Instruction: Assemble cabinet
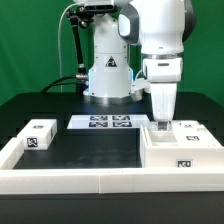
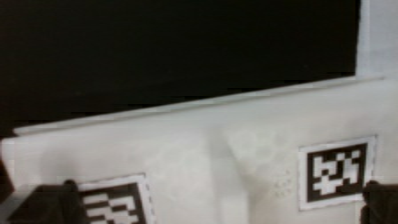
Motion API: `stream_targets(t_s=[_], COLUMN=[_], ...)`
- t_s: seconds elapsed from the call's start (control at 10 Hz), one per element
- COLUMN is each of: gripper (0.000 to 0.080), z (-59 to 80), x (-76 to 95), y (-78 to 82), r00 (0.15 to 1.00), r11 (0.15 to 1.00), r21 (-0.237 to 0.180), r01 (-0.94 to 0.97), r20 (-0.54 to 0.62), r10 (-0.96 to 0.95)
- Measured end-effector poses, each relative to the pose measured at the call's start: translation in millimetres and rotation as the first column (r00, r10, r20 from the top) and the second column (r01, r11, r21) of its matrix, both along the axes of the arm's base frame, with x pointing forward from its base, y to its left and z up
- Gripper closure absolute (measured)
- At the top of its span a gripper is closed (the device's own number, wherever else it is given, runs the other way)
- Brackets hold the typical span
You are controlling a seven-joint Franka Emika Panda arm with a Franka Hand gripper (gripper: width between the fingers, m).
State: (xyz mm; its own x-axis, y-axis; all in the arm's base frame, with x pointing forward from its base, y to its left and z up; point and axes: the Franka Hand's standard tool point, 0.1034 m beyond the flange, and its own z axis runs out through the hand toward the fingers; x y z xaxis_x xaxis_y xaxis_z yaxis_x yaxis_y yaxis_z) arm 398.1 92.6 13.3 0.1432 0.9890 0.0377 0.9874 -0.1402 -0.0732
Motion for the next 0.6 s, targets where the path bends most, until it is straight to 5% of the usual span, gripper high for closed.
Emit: stream_targets(t_s=[0.1, 0.4, 0.5, 0.6], gripper=[0.0003, 0.0411, 0.0411, 0.0595], z=[-0.9, -1.4, -1.4, -1.4], x=[0.1, -0.5, -0.5, -0.5], y=[0.5, 0.7, 0.7, 0.6], r00=[1.0, 1.0, 1.0, 1.0], r11=[1.0, 1.0, 1.0, 1.0], r21=[0.002, 0.001, 0.001, 0.001], r01=[0.005, 0.009, 0.009, 0.009], r20=[0.002, -0.001, -0.001, -0.001], r10=[-0.005, -0.009, -0.009, -0.009])
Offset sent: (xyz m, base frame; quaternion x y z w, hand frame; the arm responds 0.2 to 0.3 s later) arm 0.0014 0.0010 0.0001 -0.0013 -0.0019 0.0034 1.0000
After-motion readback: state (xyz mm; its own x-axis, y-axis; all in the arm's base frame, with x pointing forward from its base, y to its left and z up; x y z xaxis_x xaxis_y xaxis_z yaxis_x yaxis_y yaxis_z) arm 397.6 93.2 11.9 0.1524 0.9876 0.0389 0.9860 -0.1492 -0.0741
